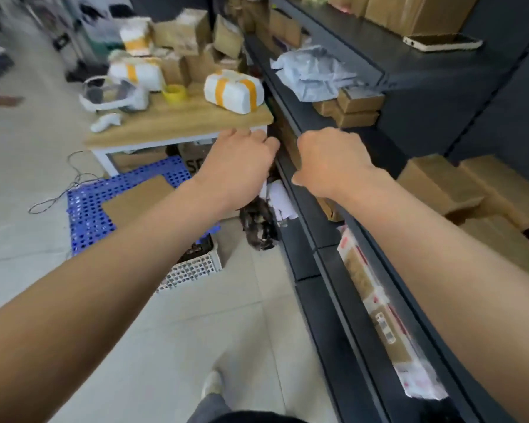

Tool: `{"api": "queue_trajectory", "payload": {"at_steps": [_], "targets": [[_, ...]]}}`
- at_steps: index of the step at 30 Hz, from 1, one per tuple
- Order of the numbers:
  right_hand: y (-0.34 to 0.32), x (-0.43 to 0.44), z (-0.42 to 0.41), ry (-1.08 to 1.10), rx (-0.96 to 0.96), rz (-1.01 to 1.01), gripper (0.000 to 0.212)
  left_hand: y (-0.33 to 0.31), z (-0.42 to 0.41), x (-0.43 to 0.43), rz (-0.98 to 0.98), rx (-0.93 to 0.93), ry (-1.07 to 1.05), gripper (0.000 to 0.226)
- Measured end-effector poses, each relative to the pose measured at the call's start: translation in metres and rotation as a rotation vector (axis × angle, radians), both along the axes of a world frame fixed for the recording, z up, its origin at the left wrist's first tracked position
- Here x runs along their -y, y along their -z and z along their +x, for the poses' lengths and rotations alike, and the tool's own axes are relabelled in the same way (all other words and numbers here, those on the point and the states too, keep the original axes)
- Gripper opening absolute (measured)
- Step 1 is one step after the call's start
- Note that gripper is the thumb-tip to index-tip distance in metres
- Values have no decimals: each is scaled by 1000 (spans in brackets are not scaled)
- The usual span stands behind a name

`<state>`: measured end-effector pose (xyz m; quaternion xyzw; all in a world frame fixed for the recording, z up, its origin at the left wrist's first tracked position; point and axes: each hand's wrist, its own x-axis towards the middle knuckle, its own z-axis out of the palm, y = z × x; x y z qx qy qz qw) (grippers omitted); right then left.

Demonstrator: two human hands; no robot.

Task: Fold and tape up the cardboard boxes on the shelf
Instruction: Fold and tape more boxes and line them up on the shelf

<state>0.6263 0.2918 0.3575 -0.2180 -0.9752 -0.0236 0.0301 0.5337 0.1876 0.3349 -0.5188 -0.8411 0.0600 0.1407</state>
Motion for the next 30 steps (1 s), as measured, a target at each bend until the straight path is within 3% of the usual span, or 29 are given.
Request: {"api": "queue_trajectory", "payload": {"at_steps": [2, 5, 8, 15, 17, 25, 30], "targets": [[5, 24, -33, -86, -7, 15, 13, 6, -23, 33, 5, 16, -84, 34], [17, 63, -87, -182, 21, 37, 28, 18, -62, 83, -10, 57, -194, 38], [32, 102, -144, -250, 82, 28, 23, 32, -107, 132, -38, 101, -297, 39], [78, 160, -263, -296, 146, -62, 27, 72, -204, 212, -85, 202, -458, 38], [94, 165, -290, -296, 187, -81, 37, 86, -227, 223, -102, 234, -484, 39], [155, 145, -390, -326, 321, -133, 44, 151, -315, 225, -118, 410, -595, 34], [197, 117, -453, -340, 387, -164, 37, 195, -372, 203, -173, 467, -665, 38]]}}
